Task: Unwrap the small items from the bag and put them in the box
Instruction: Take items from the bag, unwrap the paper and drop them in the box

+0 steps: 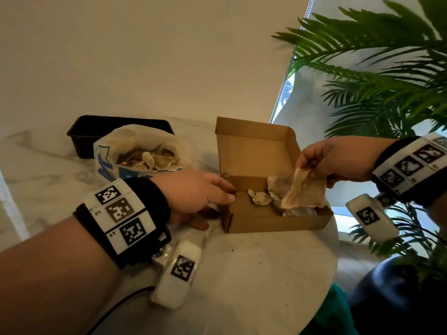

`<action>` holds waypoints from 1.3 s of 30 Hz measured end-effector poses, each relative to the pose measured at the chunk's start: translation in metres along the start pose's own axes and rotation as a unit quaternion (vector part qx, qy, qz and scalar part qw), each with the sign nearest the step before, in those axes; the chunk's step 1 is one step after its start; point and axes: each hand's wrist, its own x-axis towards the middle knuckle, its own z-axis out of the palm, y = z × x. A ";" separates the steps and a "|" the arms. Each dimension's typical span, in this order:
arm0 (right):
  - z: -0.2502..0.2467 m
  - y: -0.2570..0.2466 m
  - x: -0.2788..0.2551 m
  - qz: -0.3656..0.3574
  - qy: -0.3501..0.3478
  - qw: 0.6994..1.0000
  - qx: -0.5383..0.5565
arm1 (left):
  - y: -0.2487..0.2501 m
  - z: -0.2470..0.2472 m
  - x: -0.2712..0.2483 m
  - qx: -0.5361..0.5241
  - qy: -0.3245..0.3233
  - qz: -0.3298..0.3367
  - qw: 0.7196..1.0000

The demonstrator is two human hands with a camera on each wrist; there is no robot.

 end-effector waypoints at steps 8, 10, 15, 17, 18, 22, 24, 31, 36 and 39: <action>0.017 -0.012 0.016 -0.049 0.145 0.941 -0.300 | -0.004 -0.002 0.005 -0.041 0.032 0.018 0.998; 0.022 -0.015 0.007 -0.037 0.135 0.945 -0.297 | -0.004 -0.002 0.006 -0.041 0.042 0.022 0.998; 0.054 -0.016 -0.005 0.000 0.006 0.932 -0.362 | -0.004 -0.001 0.007 -0.043 0.051 0.023 0.998; 0.061 -0.015 -0.001 0.001 0.010 0.916 -0.401 | -0.004 -0.001 0.006 -0.048 0.052 0.025 0.997; 0.061 -0.017 -0.002 0.008 0.007 0.910 -0.415 | -0.004 0.000 0.005 -0.045 0.050 0.026 0.997; 0.052 -0.033 -0.001 0.010 0.038 0.925 -0.377 | -0.001 -0.006 -0.004 0.005 0.081 0.054 0.995; 0.050 -0.050 -0.001 -0.045 0.134 0.940 -0.311 | 0.006 -0.017 -0.012 -0.025 0.150 0.106 0.983; 0.095 -0.134 0.008 -0.177 0.131 0.975 0.016 | 0.015 -0.080 -0.048 -0.053 0.401 0.189 0.895; 0.117 -0.190 0.040 -0.210 0.063 0.976 0.008 | -0.006 -0.091 -0.072 0.153 0.304 0.132 0.931; 0.125 -0.215 0.058 -0.175 -0.019 0.982 -0.073 | -0.007 -0.086 -0.079 0.344 0.175 0.060 0.921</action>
